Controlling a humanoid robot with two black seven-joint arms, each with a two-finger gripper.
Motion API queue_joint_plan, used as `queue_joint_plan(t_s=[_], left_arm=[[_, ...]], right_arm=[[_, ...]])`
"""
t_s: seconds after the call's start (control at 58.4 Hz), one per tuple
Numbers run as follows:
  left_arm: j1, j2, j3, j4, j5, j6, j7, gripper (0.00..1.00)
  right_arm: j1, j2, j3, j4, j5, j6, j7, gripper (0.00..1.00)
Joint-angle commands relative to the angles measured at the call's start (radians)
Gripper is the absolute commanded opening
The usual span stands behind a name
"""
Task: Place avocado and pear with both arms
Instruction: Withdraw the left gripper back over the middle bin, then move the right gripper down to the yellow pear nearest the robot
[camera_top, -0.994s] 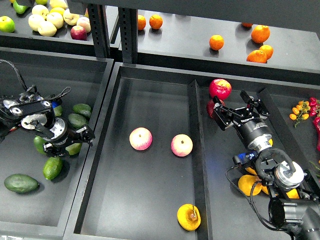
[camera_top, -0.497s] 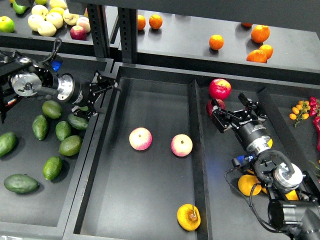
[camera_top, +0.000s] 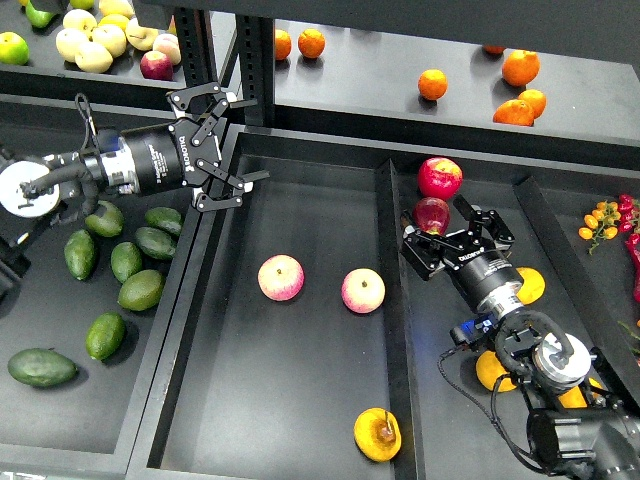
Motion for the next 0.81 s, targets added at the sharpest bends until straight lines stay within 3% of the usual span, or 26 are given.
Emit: queue_joint_plan(t_s=[0.0, 0.086, 0.154, 0.189, 0.548, 0.788], left_arm=[[0.144, -0.136, -0.073, -0.027, -0.005, 0.000, 0.000, 0.99], [0.219, -0.211, -0.106, -0.030, -0.005, 0.000, 0.000, 0.99], [0.279, -0.219, -0.126, -0.030, -0.005, 0.000, 0.000, 0.99], [0.339, -0.219, -0.129, -0.032, -0.011, 0.000, 0.000, 0.99], [0.465, -0.219, -0.131, -0.053, -0.111, 0.000, 0.000, 0.99], [0.486, -0.219, -0.129, -0.055, -0.109, 0.000, 0.000, 0.99]], right_arm=[[0.003, -0.072, -0.084, 0.001, -0.037, 0.066, -0.006, 0.99], [0.008, -0.113, -0.104, 0.021, -0.063, 0.085, -0.040, 0.99], [0.011, -0.141, -0.104, 0.039, -0.075, 0.085, -0.097, 0.99], [0.020, -0.174, -0.107, 0.065, -0.077, 0.085, -0.153, 0.99], [0.230, -0.394, -0.376, 0.199, -0.078, 0.089, -0.153, 1.00], [0.414, -0.411, -0.653, 0.200, -0.122, 0.092, -0.153, 0.99]])
